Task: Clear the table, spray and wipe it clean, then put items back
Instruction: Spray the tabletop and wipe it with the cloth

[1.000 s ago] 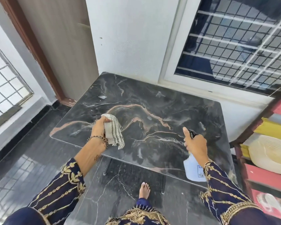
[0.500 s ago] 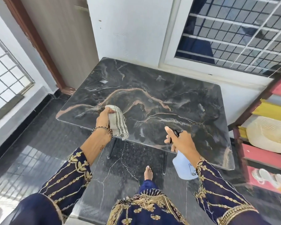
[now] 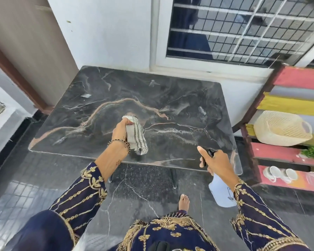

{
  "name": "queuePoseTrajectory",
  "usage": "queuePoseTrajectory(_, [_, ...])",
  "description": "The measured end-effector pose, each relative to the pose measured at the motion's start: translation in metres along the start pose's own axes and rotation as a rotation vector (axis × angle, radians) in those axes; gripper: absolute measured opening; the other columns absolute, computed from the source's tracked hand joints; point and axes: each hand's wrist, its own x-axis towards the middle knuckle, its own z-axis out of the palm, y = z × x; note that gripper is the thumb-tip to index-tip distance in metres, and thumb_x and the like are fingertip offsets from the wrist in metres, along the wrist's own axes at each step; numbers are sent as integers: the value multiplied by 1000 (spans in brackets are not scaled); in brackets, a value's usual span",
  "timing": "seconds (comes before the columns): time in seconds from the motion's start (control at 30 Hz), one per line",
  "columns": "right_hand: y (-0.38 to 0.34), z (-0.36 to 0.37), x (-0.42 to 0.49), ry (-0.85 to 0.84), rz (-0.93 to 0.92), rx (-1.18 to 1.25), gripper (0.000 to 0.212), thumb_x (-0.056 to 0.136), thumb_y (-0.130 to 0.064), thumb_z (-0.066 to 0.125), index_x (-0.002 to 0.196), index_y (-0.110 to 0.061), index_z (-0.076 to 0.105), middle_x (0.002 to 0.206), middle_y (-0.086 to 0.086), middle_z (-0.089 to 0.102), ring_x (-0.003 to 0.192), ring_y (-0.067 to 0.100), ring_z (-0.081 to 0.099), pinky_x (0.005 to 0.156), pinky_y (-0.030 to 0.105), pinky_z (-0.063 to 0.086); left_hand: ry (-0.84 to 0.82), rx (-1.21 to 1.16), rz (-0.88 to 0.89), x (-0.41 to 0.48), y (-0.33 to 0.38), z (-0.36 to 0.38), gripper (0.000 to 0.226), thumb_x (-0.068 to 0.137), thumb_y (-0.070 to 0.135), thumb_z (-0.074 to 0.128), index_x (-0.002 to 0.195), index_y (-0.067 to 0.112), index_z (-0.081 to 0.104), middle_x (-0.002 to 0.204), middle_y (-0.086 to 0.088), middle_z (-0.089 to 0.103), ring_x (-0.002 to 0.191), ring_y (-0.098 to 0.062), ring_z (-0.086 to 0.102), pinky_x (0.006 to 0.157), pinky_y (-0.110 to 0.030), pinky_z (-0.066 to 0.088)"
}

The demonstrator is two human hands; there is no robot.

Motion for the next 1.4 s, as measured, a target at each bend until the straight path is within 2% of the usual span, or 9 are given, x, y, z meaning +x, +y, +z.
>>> queuePoseTrajectory(0.07, [12, -12, 8, 42, 39, -14, 62, 86, -65, 64, 66, -7, 69, 50, 1, 67, 32, 13, 52, 34, 20, 38, -11, 12, -5, 5, -4, 22, 30, 76, 26, 60, 103, 15, 61, 93, -9, 61, 79, -28, 60, 82, -44, 54])
queuePoseTrajectory(0.23, [42, -60, 38, 121, 105, -62, 56, 87, -61, 66, 75, -6, 71, 49, -5, 68, 36, 6, 59, 36, 17, 42, -28, 121, -51, 19, -16, 87, 54, 73, 29, 60, 123, 8, 61, 104, -12, 62, 89, -30, 61, 95, -54, 51])
queuePoseTrajectory(0.3, [51, -84, 52, 105, 125, -122, 60, 88, -64, 61, 72, -7, 71, 51, -4, 70, 45, 5, 66, 52, 21, 52, -51, 120, -45, 23, -21, 115, 50, 75, 26, 60, 121, 7, 62, 108, -13, 61, 86, -29, 62, 83, -44, 55])
queuePoseTrajectory(0.43, [65, -118, 84, 137, 103, -253, 71, 89, -68, 54, 73, -1, 70, 70, 13, 71, 70, 29, 69, 74, 36, 55, -46, 142, -56, 35, -31, 163, 57, 77, 23, 60, 131, 7, 54, 111, -12, 61, 91, -29, 61, 87, -45, 52])
queuePoseTrajectory(0.57, [63, -138, 119, 116, 112, -255, 74, 89, -69, 53, 87, 3, 70, 81, 17, 73, 72, 33, 70, 70, 36, 57, -47, 149, -93, 43, -40, 202, 41, 77, 26, 62, 116, 14, 62, 103, -8, 64, 86, -27, 64, 91, -46, 53])
queuePoseTrajectory(0.73, [43, -154, 162, 104, 69, -121, 64, 93, -62, 56, 72, -3, 71, 46, -2, 67, 35, 14, 61, 38, 19, 46, -13, 135, -119, 62, -46, 238, 39, 74, 26, 61, 111, 14, 61, 106, -11, 63, 93, -30, 63, 99, -53, 49])
queuePoseTrajectory(0.9, [25, -155, 210, 140, -4, -63, 54, 94, -57, 57, 65, -13, 66, 65, 12, 72, 51, 28, 65, 54, 40, 58, 41, 97, -113, 77, -50, 255, 41, 77, 27, 62, 114, 11, 66, 104, -12, 65, 90, -31, 64, 93, -51, 53])
queuePoseTrajectory(1.1, [-2, -157, 261, 90, -27, 44, 46, 91, -61, 60, 84, -17, 71, 63, 3, 74, 41, 19, 66, 40, 24, 46, 99, 67, -68, 95, -45, 270, 23, 76, 24, 63, 95, 11, 67, 85, -8, 67, 70, -28, 65, 79, -43, 56])
queuePoseTrajectory(1.4, [-51, -150, 332, 158, -129, 37, 67, 94, -65, 50, 71, -5, 70, 64, 7, 73, 55, 25, 69, 61, 38, 60, 135, 24, -58, 115, -47, 269, 22, 72, 27, 65, 86, 10, 68, 74, -9, 67, 64, -27, 63, 72, -38, 55])
